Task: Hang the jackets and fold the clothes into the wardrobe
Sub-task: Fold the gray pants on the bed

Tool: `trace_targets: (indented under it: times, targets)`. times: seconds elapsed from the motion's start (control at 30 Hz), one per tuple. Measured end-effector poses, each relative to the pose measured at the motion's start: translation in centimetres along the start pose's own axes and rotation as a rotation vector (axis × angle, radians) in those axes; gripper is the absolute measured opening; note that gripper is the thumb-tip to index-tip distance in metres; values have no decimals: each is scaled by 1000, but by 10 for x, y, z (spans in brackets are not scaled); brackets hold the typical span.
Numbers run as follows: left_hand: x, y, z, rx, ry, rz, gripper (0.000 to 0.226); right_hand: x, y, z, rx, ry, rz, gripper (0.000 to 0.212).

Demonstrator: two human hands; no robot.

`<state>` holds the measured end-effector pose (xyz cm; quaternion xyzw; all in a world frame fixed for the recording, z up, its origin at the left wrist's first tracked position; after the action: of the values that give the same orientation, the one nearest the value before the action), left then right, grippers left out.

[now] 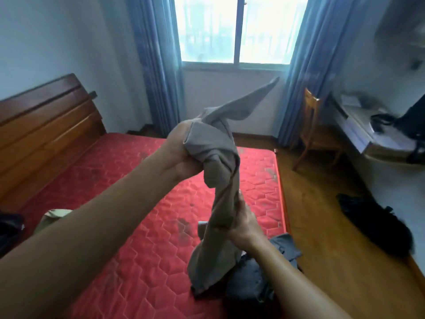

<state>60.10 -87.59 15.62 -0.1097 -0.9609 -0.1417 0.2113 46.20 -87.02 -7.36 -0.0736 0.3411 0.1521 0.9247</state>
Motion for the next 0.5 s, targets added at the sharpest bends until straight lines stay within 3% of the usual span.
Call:
trace_targets:
  times: [0.13, 0.17, 0.27, 0.33, 0.43, 0.5]
  targets:
    - [22, 33, -77, 205, -1, 25, 49, -29, -9, 57, -77, -25, -247, 29]
    - [20, 37, -95, 249, 9, -2, 49, -36, -12, 72, -92, -39, -292, 19]
    - [-15, 38, -132, 349, 101, -42, 38, -60, -19, 123, -152, -86, -396, 18]
    - [-62, 29, -129, 356, 46, -208, 39, -79, -24, 159, -208, -136, -452, 18]
    - [-121, 26, -68, 193, -236, -423, 43, -112, -33, 211, -298, -216, -504, 17]
    - [-136, 36, -5, -41, -493, -361, 40, -130, -37, 242, -367, -258, -518, 18]
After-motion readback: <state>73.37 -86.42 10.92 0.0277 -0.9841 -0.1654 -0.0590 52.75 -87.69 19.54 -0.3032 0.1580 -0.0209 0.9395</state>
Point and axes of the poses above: each hand's wrist, its own y-axis away from the middle knuckle, its own x-axis out of the palm, z = x × y, the point moved 7 cm from there along -y, towards the middle knuckle, and after that the axes turned 13 degrees about -x, right-handed, at the moved point
